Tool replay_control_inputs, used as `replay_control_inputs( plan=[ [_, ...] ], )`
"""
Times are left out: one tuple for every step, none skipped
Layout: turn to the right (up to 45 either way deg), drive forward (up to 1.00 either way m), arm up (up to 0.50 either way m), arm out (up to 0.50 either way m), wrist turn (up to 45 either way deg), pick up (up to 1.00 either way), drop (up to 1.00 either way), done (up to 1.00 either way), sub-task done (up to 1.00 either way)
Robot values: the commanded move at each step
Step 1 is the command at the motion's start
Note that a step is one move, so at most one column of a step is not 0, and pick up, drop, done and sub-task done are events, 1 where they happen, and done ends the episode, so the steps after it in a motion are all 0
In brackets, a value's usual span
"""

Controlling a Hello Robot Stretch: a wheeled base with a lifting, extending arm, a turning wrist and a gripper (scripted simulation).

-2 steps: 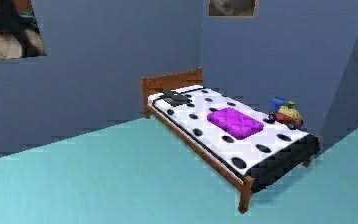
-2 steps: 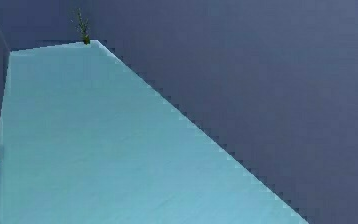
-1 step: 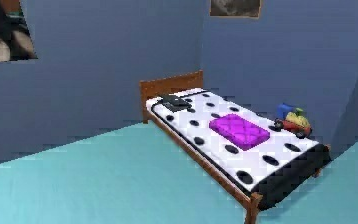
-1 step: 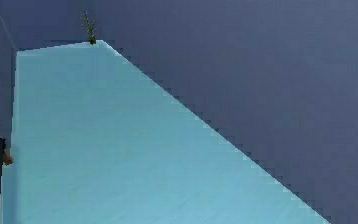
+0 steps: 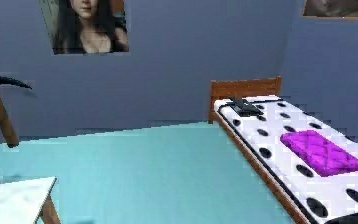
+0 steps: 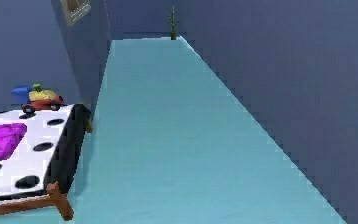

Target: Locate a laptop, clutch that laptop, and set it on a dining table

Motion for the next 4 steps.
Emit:
replay_control_inputs(
  plan=[
    [0.0, 1.00, 0.00, 0.00, 0.0, 0.00, 0.00, 0.00, 0.00],
    [-3.0, 0.00, 0.00, 0.00, 0.0, 0.00, 0.00, 0.00, 0.00],
    [0.0, 0.75, 0.00, 0.00, 0.0, 0.00, 0.00, 0.00, 0.00],
    [-21.0, 0.00, 0.00, 0.00, 0.0, 0.00, 0.00, 0.00, 0.00]
  ],
)
